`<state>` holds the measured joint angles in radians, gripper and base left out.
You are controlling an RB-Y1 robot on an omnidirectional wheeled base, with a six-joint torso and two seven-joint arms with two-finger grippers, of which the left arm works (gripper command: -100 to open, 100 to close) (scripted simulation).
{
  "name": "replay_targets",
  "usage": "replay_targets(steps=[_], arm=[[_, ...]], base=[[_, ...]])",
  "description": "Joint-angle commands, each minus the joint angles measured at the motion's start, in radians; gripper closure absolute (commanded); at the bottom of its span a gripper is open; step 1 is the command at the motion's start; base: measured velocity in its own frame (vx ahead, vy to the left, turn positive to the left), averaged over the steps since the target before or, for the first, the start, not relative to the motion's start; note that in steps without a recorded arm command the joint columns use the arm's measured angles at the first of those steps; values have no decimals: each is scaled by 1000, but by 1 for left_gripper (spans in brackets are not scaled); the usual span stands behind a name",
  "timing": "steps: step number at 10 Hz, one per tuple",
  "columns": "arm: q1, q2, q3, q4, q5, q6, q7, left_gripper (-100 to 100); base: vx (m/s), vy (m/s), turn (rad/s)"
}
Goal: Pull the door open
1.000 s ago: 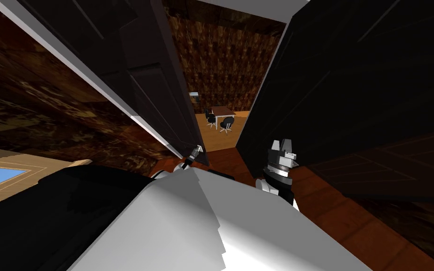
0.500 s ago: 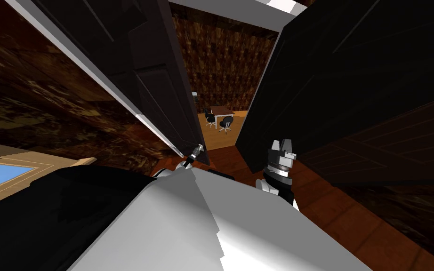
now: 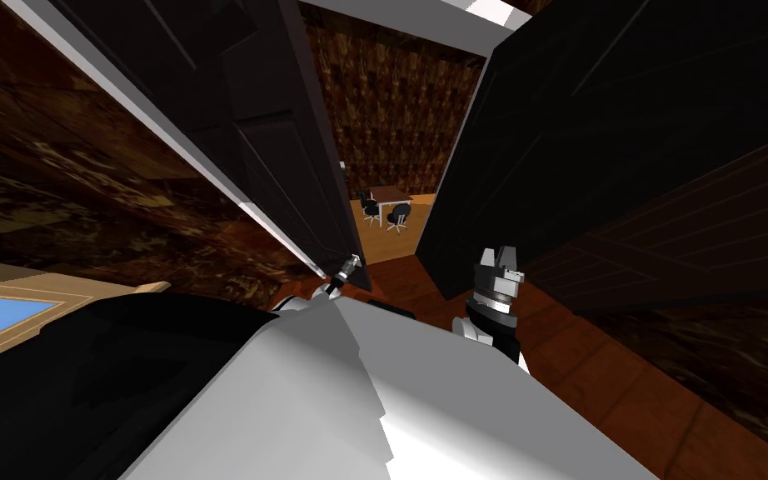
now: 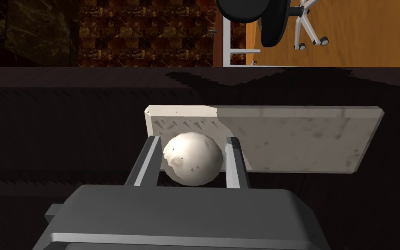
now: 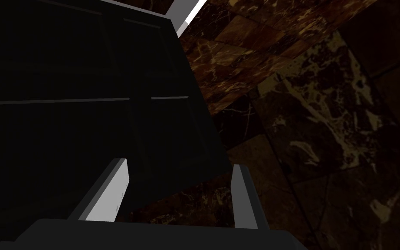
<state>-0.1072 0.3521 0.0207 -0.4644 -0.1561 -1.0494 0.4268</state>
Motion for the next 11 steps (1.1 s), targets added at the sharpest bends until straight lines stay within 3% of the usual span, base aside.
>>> replay_targets(steps=[1,2,5,7,8,9,11], arm=[[12,13,-10,12,-12,-34,18,100],[24,25,-17,13,-21,-56,32,100],[42,42,-28,14,-35,-90,52,100],[63,63,-41,15,-52,-129,77,100],[49,54,-39,31,-48,-121,67,100],[60,62,-42,39,-54,-148,75,100],[70,71,-42,46,-58,-170,81,100]], base=[[-194,76,-102],[-206,78,-81],[-142,56,-40],[-137,57,-75],[-73,32,-25],[-115,46,-136],[-176,85,-161]])
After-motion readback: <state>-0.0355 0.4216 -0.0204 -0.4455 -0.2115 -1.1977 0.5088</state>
